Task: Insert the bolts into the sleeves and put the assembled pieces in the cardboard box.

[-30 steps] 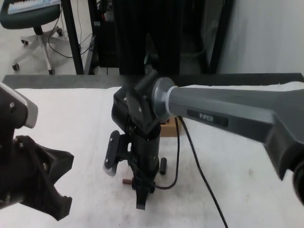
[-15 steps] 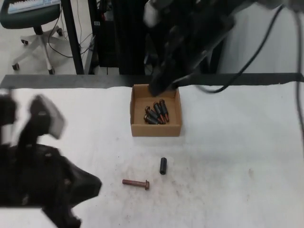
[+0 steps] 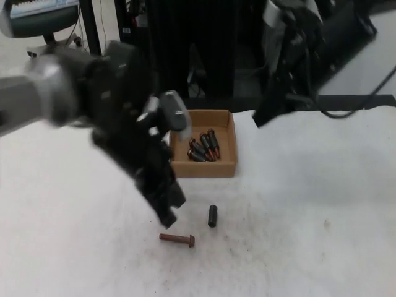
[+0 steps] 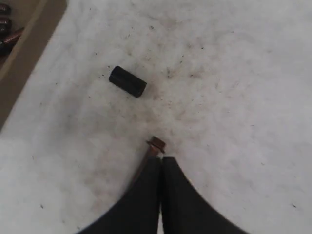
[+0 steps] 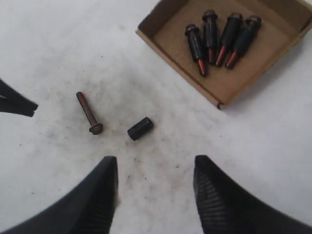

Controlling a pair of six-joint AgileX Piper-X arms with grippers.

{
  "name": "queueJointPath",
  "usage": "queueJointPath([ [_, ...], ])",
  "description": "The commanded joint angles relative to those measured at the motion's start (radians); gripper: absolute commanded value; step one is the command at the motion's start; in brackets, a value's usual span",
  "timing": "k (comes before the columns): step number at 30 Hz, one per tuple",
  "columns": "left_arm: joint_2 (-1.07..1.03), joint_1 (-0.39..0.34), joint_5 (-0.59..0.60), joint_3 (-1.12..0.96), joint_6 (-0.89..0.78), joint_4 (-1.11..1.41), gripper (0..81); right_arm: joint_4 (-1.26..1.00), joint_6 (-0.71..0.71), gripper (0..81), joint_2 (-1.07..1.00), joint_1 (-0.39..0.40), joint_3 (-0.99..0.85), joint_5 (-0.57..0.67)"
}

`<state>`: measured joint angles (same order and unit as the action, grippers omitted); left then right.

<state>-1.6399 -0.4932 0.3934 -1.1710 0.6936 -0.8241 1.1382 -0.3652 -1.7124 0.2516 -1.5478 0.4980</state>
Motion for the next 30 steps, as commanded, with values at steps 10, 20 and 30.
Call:
queueJointPath([
  [10,-0.178,-0.044,-0.229,-0.104,0.253,-0.146,40.2,-0.005,-0.076,45.2,0.014,-0.081,0.173,0.093],
  [20,-0.18,-0.058,-0.237,-0.105,0.32,-0.153,40.5,-0.017,-0.07,41.6,0.014,-0.075,0.206,0.14],
  [30,-0.241,-0.138,-0.255,-0.094,0.32,-0.14,40.5,-0.007,-0.054,41.7,0.014,-0.075,0.206,0.14],
])
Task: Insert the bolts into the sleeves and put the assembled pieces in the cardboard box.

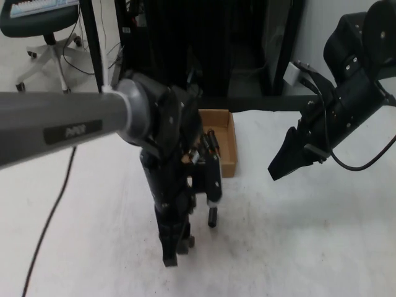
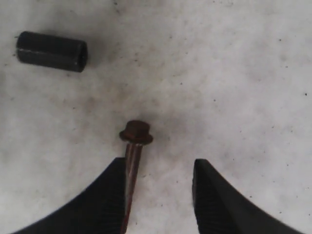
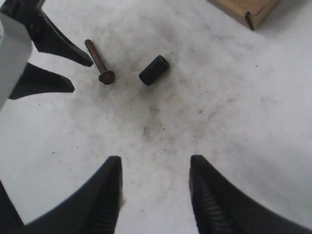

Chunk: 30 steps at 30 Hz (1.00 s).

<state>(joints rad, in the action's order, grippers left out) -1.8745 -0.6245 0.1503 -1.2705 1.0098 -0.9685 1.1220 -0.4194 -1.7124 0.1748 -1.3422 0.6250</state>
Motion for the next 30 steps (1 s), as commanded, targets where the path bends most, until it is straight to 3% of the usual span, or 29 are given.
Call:
queueJointPath([
  [1,-0.014,-0.01,-0.029,0.005,0.004,0.004,40.5,0.009,0.0,41.7,0.014,0.001,0.0,0.012],
  [7,-0.033,-0.012,-0.086,0.005,0.017,0.046,40.5,0.011,0.0,41.7,0.014,0.001,0.0,0.012],
  [30,-0.093,-0.008,-0.089,0.005,-0.012,0.154,40.1,0.023,0.0,41.7,0.014,0.001,0.0,0.012],
])
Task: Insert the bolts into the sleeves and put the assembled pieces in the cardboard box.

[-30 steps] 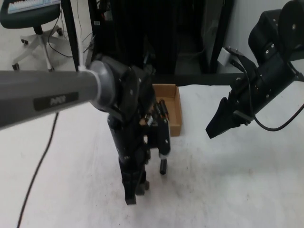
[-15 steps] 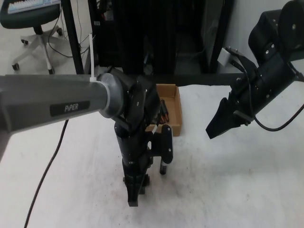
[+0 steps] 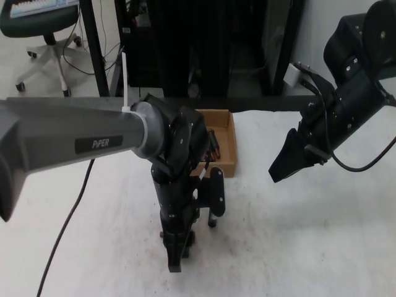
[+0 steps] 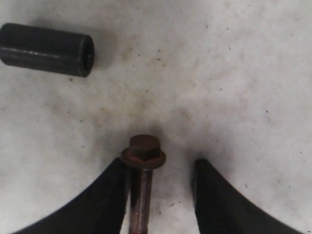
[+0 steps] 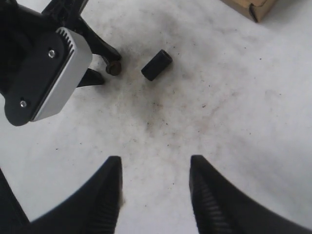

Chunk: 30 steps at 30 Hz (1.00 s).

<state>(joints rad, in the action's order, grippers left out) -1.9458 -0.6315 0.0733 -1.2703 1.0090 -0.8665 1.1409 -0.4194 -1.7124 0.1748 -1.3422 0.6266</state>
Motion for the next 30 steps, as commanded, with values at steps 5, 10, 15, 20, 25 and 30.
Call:
queueJointPath([
  [5,-0.021,-0.001,-0.012,0.005,-0.022,0.075,23.0,0.004,0.0,41.7,0.014,0.001,0.0,0.011],
  [10,-0.021,-0.001,-0.012,0.005,-0.006,0.073,0.1,0.003,-0.003,41.7,0.014,0.001,0.0,0.011],
  [15,-0.021,-0.001,-0.033,0.005,0.009,0.068,0.0,0.003,-0.003,41.7,0.014,0.001,0.0,0.011],
  [20,-0.013,0.007,-0.124,0.003,-0.07,0.082,0.1,0.005,-0.008,36.5,0.014,0.001,0.0,0.011],
  [25,0.061,0.062,-0.04,0.003,-0.316,0.137,0.2,0.032,0.054,30.5,0.014,0.001,0.0,0.011],
  [30,0.203,0.159,0.135,0.045,-0.525,0.204,0.2,0.037,0.132,30.5,0.014,0.029,0.0,0.009],
])
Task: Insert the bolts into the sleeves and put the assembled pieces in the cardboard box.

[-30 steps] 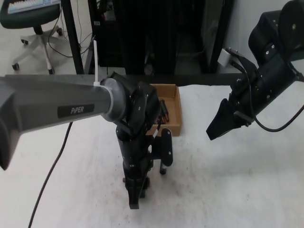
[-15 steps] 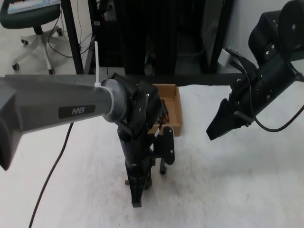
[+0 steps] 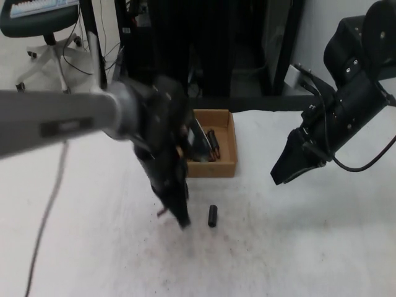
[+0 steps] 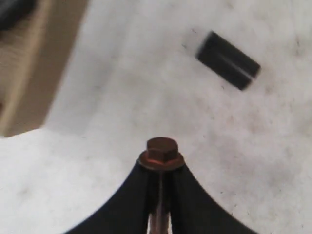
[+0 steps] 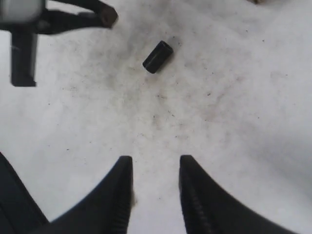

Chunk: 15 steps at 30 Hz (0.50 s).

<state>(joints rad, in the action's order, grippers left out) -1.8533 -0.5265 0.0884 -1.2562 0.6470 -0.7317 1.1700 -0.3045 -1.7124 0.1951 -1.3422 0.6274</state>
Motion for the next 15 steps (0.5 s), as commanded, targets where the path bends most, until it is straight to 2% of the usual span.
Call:
queueJointPath([
  [1,0.141,0.072,0.135,0.047,-0.179,0.083,0.2,0.002,0.03,30.5,0.014,0.025,0.0,0.007],
  [4,0.275,0.143,0.189,0.127,-0.24,0.115,0.2,-0.04,0.114,30.5,0.014,0.091,0.0,-0.057],
  [7,0.425,0.213,0.245,0.224,-0.332,0.138,0.2,-0.145,0.326,30.5,0.014,0.184,0.0,-0.285],
  [9,0.545,0.26,0.26,0.298,-0.403,0.153,0.2,-0.215,0.382,30.5,0.014,0.236,0.0,-0.366],
  [11,0.657,0.297,0.266,0.36,-0.461,0.154,0.2,-0.286,0.431,30.5,0.014,0.285,0.0,-0.394],
  [15,0.876,0.344,0.266,0.434,-0.523,0.158,0.2,-0.405,0.605,30.5,-0.01,0.334,-0.001,-0.388],
])
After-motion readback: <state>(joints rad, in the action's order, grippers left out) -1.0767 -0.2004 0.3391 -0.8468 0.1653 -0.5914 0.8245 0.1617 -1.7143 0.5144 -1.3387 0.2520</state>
